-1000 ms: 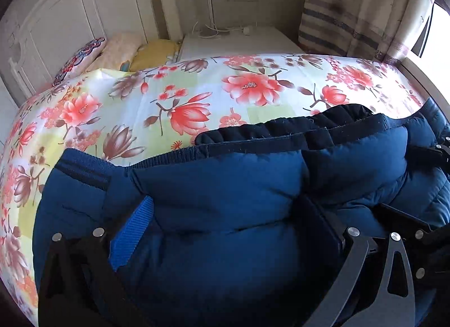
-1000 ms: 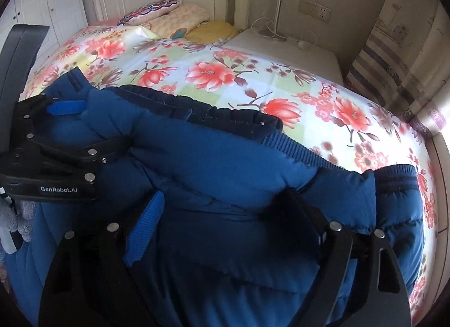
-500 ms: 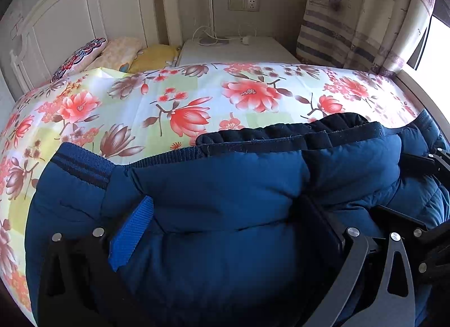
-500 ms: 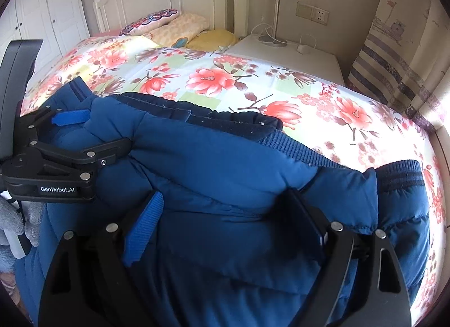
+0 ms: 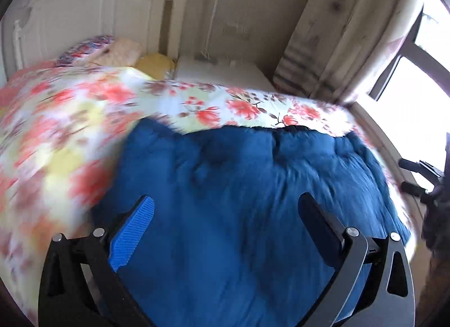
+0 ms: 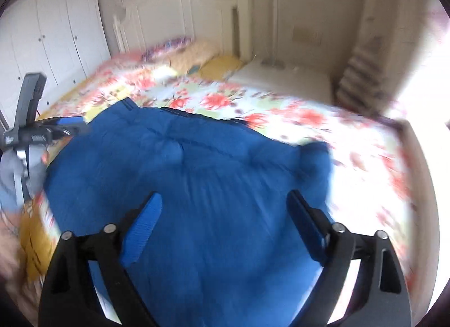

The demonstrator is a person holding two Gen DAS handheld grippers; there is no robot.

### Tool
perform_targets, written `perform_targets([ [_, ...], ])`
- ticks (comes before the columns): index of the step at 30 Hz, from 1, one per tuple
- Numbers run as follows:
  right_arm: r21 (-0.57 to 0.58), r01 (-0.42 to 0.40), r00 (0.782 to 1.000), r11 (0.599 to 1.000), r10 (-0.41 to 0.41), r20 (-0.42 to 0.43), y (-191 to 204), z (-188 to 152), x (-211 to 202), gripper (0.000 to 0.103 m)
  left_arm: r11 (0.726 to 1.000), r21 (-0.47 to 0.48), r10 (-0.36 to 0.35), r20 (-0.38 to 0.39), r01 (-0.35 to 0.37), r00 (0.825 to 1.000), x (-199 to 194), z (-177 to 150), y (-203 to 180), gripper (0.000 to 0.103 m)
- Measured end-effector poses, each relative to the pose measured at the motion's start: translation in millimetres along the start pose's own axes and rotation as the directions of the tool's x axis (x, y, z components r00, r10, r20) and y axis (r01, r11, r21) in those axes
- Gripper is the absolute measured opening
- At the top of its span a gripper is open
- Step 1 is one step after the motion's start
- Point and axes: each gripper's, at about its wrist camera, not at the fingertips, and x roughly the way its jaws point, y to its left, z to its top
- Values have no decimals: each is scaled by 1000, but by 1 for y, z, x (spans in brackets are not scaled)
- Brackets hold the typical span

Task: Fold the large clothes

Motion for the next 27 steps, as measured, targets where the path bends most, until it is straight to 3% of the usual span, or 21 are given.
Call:
perform_targets([
  [3, 82, -55, 998, 995, 54, 18, -30, -75, -50, 91, 999, -40, -22, -8, 22, 1000, -38, -49, 33, 99],
  [6, 135, -101, 995, 986, 102, -4, -42, -137, -63, 91, 995, -100, -33, -29, 30, 999, -48, -91, 62, 99],
  [9, 167, -128, 991, 978, 134, -25, -45, -173, -55, 90, 983, -185, -30, -43, 22, 999, -40, -119, 87, 99],
  [11, 176, -139, 989, 975, 147, -32, -46, -182, -45, 86, 968, -246, -60, -50, 46, 997, -31, -130, 99, 99],
  [12, 171, -139, 989, 976, 147, -35, -45, -183, -39, 83, 968, -245, -59, -16, 53, 998, -32, -131, 99, 99],
  [14, 159, -139, 989, 977, 147, -36, -43, -180, -32, 68, 966, -245, -88, -21, 80, 996, -29, -129, 94, 97],
  [17, 99, -132, 991, 986, 133, 3, -33, -176, -33, 47, 977, -209, -57, -16, 52, 998, -26, -124, 77, 83],
  [19, 56, -112, 993, 992, 110, 37, -24, -178, -42, 28, 985, -168, -32, -14, 29, 999, -26, -123, 64, 66],
  [22, 33, -87, 994, 996, 84, 74, -17, -183, -54, 21, 991, -131, -11, -3, 11, 1000, -36, -128, 53, 55],
  [27, 26, -118, 990, 993, 115, 79, -15, -199, -76, 20, 995, -96, -14, -12, 13, 1000, -51, -142, 40, 55],
])
